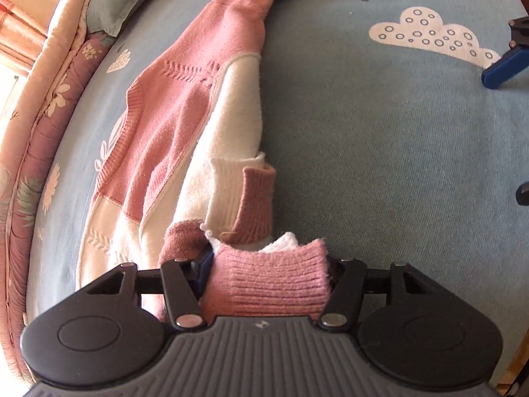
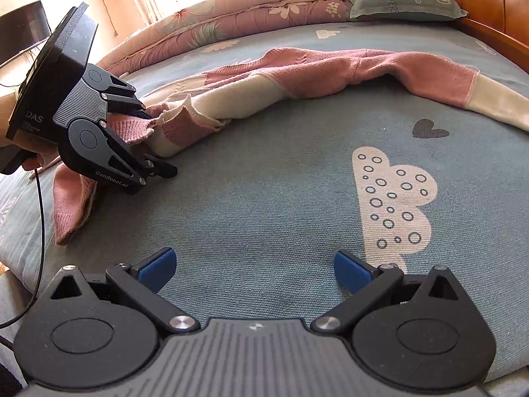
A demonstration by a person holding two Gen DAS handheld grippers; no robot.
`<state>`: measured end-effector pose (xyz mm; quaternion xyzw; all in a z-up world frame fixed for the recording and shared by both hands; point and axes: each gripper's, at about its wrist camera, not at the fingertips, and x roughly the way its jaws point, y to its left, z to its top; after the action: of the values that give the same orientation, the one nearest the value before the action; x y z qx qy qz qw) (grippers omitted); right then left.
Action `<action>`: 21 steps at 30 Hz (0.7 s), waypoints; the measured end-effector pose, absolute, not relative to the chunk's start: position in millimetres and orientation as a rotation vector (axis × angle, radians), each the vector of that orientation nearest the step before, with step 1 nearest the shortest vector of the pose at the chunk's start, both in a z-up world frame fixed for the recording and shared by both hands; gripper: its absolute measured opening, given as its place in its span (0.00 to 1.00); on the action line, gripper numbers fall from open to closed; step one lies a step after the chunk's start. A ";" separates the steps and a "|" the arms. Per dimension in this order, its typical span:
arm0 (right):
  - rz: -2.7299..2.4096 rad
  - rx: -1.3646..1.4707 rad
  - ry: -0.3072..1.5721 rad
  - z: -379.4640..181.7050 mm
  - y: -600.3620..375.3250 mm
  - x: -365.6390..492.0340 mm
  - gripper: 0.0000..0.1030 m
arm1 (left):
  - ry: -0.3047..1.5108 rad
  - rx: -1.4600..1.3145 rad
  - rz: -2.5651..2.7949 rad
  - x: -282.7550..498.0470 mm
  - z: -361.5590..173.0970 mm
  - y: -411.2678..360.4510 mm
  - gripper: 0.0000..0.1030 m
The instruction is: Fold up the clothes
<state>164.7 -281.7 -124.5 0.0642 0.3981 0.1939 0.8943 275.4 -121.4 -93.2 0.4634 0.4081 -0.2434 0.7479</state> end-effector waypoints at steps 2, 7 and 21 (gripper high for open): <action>0.402 0.132 0.825 -124.5 -281.3 164.2 1.00 | 0.852 1.067 -0.500 272.9 -94.3 -121.9 0.23; 0.397 0.128 0.823 -125.2 -280.0 163.0 1.00 | 0.788 1.031 -0.485 266.7 -85.0 -117.1 0.18; 0.366 0.115 0.828 -123.7 -276.5 162.1 1.00 | 0.621 0.541 -0.612 225.6 24.9 -87.1 0.14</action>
<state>162.1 -276.5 -123.7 0.0557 0.3999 0.1768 0.8976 225.6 -87.1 24.9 0.2588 0.2970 -0.2927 0.8713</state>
